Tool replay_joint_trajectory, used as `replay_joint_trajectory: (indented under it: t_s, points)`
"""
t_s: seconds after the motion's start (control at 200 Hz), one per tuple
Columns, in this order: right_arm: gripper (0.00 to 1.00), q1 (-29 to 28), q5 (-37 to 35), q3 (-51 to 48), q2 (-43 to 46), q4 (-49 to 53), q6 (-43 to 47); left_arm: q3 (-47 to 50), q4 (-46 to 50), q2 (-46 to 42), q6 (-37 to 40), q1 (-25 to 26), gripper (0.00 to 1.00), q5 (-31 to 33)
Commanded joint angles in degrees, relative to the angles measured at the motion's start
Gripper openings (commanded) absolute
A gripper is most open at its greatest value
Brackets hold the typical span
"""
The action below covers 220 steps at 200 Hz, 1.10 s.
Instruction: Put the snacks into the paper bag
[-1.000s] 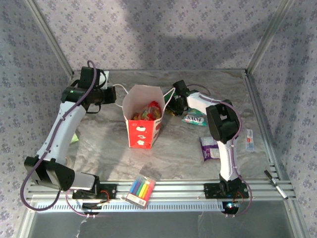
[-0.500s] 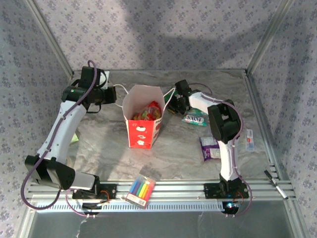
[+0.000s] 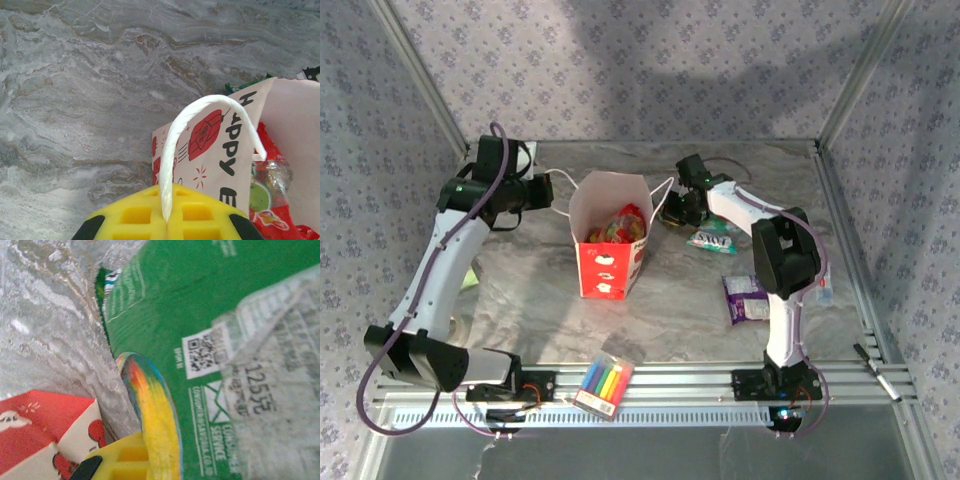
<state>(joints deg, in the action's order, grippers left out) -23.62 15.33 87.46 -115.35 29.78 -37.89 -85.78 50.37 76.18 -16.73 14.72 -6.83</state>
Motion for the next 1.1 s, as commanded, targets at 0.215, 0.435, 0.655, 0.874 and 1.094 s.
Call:
replay_joint_trajectory:
  t_s: [0.215,0.435,0.655,0.874,1.094]
  points:
    - [0.0,0.2,-1.4,0.5,9.6,6.4,9.8,-0.6,-0.1,-2.5,-2.5,2.5,0.05,1.1]
    - [0.0,-0.3,-3.0,-0.5,15.7,8.7,13.2,-0.7,0.0,-3.1,-2.8,3.4,0.05,2.2]
    - [0.0,-1.7,-7.1,-0.5,22.7,10.9,14.8,-0.3,-0.1,-3.6,-3.1,4.0,0.05,2.6]
    - [0.0,-2.9,-12.5,1.3,29.0,13.6,17.3,-0.3,0.1,-4.6,-2.9,4.3,0.05,3.6]
    - [0.0,-3.8,-15.9,4.6,33.3,15.6,19.6,0.1,1.0,-5.5,-2.5,4.3,0.05,5.8]
